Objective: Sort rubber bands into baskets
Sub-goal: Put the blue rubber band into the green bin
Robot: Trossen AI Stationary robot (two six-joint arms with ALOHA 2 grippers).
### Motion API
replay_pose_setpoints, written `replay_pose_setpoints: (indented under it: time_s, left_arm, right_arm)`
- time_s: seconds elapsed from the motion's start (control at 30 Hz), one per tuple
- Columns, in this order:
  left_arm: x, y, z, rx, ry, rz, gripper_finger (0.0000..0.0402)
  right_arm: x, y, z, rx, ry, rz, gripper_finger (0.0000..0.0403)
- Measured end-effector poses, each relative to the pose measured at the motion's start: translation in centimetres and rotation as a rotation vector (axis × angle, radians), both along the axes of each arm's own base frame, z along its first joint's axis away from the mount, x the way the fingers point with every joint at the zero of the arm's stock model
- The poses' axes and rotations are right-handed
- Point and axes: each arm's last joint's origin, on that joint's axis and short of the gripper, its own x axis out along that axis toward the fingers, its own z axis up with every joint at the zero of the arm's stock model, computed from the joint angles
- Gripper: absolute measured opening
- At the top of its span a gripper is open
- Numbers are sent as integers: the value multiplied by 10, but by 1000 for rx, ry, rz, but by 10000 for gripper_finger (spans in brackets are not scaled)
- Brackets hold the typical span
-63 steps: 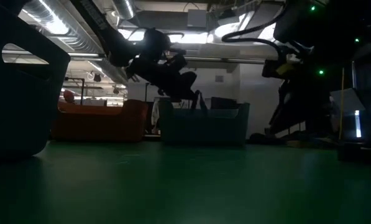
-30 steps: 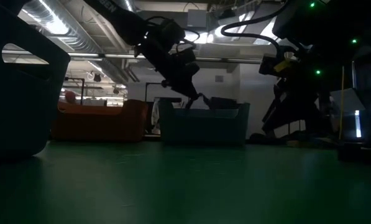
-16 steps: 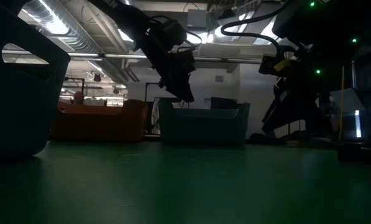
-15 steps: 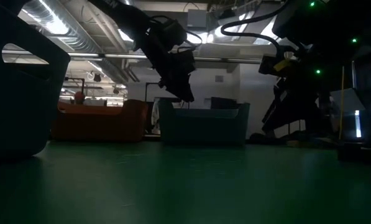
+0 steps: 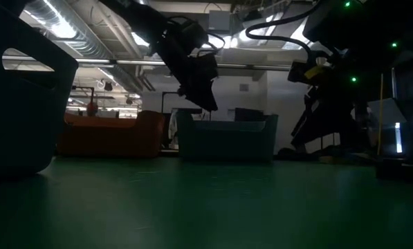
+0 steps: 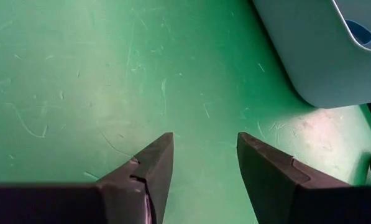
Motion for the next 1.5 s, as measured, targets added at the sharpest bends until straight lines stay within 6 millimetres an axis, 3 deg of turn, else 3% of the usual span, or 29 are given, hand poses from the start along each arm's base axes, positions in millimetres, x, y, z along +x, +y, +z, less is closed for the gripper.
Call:
replay_pose_setpoints:
  time_s: [0.23,0.43,0.57,0.83,1.07,1.33,1.5]
  left_arm:
    - [2,-44,30,48,-62,-125,159]
    - [-11,-79,16,28,-73,-186,159]
    - [-24,-95,1,33,-118,-204,159]
    - [-33,-131,-19,53,-184,-311,159]
    - [-29,-142,-18,52,-216,-339,159]
    - [-27,-142,-16,40,-243,-323,159]
    - [-28,-142,-16,37,-243,-321,159]
  right_arm:
    - [0,1,0,39,16,19,177]
    - [-10,3,18,89,137,33,177]
    - [-30,2,38,207,189,67,177]
    - [-62,14,68,706,193,100,177]
    - [-79,36,55,670,403,85,177]
    - [-79,55,38,578,493,106,175]
    - [-75,58,26,560,562,96,139]
